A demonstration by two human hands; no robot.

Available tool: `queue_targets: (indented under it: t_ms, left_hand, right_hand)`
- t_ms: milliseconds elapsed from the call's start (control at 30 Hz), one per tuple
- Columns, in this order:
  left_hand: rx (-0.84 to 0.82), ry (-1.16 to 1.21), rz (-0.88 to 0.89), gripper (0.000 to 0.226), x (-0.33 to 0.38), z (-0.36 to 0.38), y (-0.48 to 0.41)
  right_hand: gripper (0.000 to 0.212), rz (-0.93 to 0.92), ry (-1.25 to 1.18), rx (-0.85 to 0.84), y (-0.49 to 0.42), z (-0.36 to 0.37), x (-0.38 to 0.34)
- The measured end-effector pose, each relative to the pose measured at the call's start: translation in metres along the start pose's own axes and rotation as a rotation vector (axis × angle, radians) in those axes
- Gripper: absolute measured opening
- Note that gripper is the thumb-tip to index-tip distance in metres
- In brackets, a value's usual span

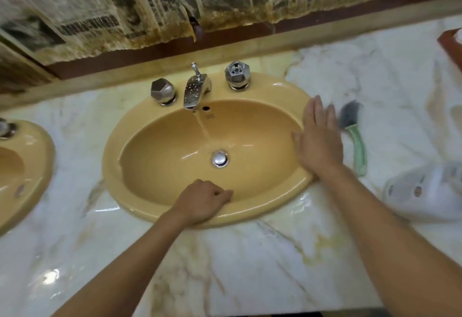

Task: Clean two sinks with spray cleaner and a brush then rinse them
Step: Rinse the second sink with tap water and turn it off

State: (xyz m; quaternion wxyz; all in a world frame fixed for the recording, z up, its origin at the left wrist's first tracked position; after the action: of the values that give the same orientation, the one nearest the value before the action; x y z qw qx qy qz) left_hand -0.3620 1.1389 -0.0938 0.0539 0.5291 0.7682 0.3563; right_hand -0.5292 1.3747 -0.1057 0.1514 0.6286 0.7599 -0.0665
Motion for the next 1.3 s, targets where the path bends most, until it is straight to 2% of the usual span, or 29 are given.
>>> queue_targets:
  t_ms: [67, 167, 233, 300, 467, 733, 833, 933, 1000, 1067, 1133, 1200, 1233, 1300]
  left_hand:
    - [-0.052, 0.627, -0.152, 0.046, 0.002, -0.013, -0.02]
    - [0.053, 1.673, -0.336, 0.05, 0.002, -0.035, -0.056]
    - [0.126, 2.065, -0.352, 0.05, 0.006, -0.048, -0.072]
    - [0.185, 2.236, -0.375, 0.049, 0.012, -0.056, -0.081]
    - [0.291, 2.449, -0.433, 0.051, 0.021, -0.059, -0.089]
    - [0.412, 2.622, -0.53, 0.049, 0.029, -0.055, -0.096]
    - [0.417, 2.627, -0.52, 0.056, 0.044, -0.057, -0.091]
    - [0.264, 2.527, -0.312, 0.05, 0.082, -0.068, -0.087]
    - [0.223, 2.182, -0.165, 0.037, 0.116, -0.076, -0.093]
    - [0.413, 1.426, 0.08, 0.037, 0.143, -0.076, -0.102]
    - [0.402, 0.726, 0.366, 0.046, 0.157, -0.056, -0.113]
    - [0.295, 0.445, 0.454, 0.049, 0.151, -0.038, -0.115]
    - [0.314, 0.432, 0.49, 0.05, 0.142, -0.035, -0.112]
    - [0.453, 0.389, 0.498, 0.047, 0.12, -0.041, -0.105]
  right_hand:
    - [0.074, -0.066, 0.071, -0.003, -0.021, -0.001, -0.002]
    - [0.07, -0.048, 0.091, 0.087, 0.0, 0.006, -0.018]
    - [0.075, -0.023, 0.053, 0.15, 0.023, 0.009, -0.022]
    - [0.077, -0.013, 0.022, 0.173, 0.034, 0.011, -0.023]
    - [0.077, -0.016, -0.036, 0.205, 0.033, 0.011, -0.022]
    - [0.071, -0.025, -0.056, 0.237, 0.034, 0.01, -0.022]
    - [0.071, -0.02, -0.053, 0.242, 0.034, 0.01, -0.023]
    - [0.072, -0.012, -0.058, 0.258, 0.034, 0.01, -0.023]
    - [0.072, -0.004, -0.042, 0.245, 0.034, 0.011, -0.023]
    - [0.07, -0.033, -0.018, 0.214, 0.027, 0.009, -0.024]
    - [0.066, -0.092, 0.021, 0.134, 0.006, 0.004, -0.025]
    - [0.067, -0.159, 0.094, 0.011, -0.03, -0.003, -0.028]
    - [0.069, -0.22, 0.137, -0.033, -0.05, -0.005, -0.032]
    - [0.074, -0.371, 0.204, -0.096, -0.087, -0.003, -0.048]
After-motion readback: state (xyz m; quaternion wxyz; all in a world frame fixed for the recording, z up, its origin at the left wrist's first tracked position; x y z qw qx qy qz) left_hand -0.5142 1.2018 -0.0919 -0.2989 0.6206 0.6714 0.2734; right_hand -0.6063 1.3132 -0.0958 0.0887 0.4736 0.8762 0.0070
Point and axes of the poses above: each hand's wrist, its own y-axis away from the middle knuckle, its own z-axis out of the palm, x = y × z, the point moved 3 cm from there along -y, towards the middle knuckle, and after that the axes turned 5 degrees about -y, right-handed, at the moved point
